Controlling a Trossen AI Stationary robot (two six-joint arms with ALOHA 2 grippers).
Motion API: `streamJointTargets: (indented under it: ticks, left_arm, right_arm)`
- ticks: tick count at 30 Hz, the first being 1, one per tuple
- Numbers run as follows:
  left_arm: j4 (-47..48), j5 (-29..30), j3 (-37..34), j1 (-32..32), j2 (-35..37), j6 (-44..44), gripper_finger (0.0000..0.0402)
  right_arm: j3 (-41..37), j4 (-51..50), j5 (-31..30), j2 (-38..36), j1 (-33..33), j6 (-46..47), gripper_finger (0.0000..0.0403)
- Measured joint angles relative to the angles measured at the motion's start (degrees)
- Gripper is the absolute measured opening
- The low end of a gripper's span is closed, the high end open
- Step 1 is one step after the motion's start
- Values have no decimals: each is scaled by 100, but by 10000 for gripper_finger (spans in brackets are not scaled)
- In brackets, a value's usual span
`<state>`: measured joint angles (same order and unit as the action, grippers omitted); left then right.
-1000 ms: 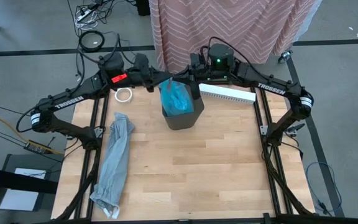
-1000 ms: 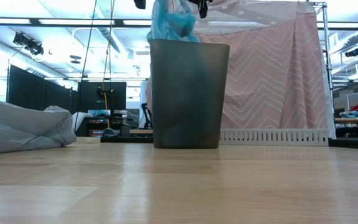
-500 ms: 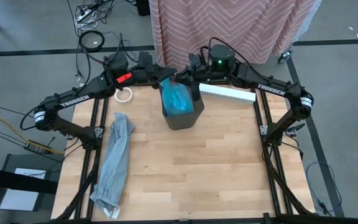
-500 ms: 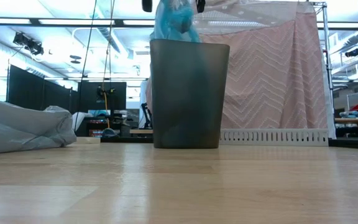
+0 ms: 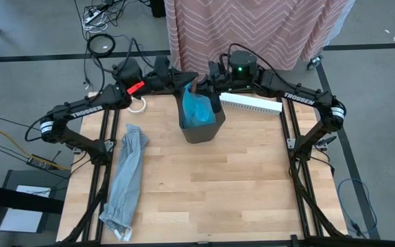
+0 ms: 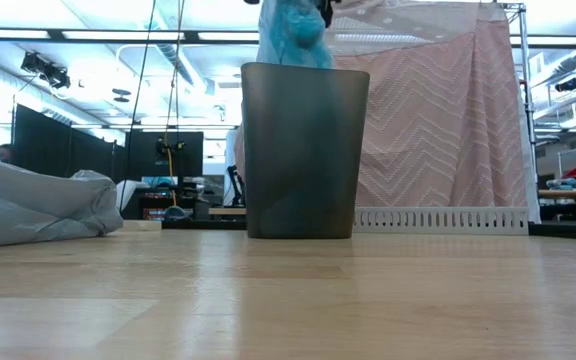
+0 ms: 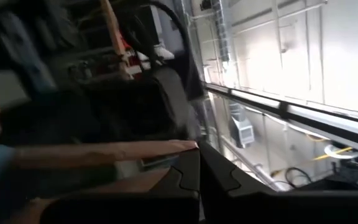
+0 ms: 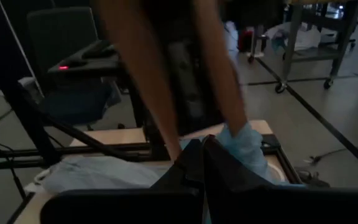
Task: Place trash/remove bag and relplace
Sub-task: Remove the blue trash bag from the trash bin
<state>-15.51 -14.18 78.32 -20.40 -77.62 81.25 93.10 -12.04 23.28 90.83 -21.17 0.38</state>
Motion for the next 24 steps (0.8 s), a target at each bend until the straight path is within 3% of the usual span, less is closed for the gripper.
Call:
streamJointTargets:
  ticks: [24]
  left_arm:
    - [-740, 103, 0, 331, 4, 221, 2]
  right_arm:
    - [-334, -8, -147, 7, 0, 102, 0]
